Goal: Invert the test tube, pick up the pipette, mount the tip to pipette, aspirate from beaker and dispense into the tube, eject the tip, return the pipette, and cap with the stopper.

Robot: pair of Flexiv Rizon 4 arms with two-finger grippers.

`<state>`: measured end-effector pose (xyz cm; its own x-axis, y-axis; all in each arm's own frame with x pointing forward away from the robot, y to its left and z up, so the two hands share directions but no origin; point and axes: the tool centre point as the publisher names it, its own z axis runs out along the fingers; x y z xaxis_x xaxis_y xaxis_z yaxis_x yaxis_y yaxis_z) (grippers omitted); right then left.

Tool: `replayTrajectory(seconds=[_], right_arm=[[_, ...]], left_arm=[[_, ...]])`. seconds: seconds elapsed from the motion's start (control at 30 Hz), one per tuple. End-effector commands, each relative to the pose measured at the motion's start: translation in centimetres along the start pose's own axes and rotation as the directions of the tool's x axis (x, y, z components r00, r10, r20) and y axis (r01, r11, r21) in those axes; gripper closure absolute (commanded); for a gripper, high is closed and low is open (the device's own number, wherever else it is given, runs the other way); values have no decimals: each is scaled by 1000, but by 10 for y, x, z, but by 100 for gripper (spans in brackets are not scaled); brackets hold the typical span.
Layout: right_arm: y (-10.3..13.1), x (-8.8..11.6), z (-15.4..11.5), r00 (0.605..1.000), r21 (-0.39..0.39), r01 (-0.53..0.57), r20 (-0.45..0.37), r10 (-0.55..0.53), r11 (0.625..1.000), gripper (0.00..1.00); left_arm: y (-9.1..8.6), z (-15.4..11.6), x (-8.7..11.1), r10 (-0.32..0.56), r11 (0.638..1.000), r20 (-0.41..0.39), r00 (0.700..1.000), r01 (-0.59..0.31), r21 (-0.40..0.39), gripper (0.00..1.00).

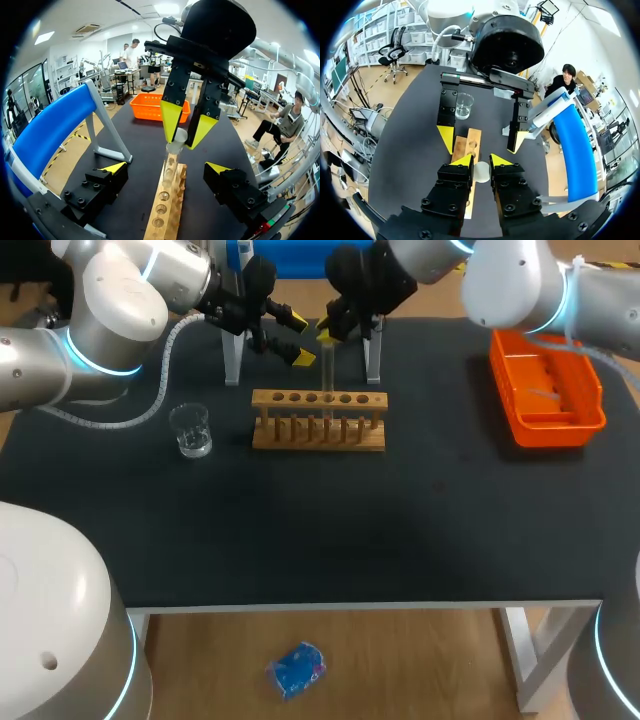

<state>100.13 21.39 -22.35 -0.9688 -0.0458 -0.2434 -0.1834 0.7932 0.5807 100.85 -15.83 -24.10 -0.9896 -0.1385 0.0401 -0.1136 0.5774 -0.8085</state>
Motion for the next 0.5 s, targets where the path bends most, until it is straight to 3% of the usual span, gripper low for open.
replayTrajectory(seconds=[0.03, 0.5], right_arm=[[-1, -2, 2, 1000, -1, -1, -8, 1, 1000, 100], [0, -4, 1, 1000, 7, 10, -10, -10, 1000, 100]], left_arm=[[-1, -1, -1, -1, 1000, -5, 1000, 1, -5, 0], [-1, -1, -1, -1, 1000, -5, 1000, 1, -5, 0]])
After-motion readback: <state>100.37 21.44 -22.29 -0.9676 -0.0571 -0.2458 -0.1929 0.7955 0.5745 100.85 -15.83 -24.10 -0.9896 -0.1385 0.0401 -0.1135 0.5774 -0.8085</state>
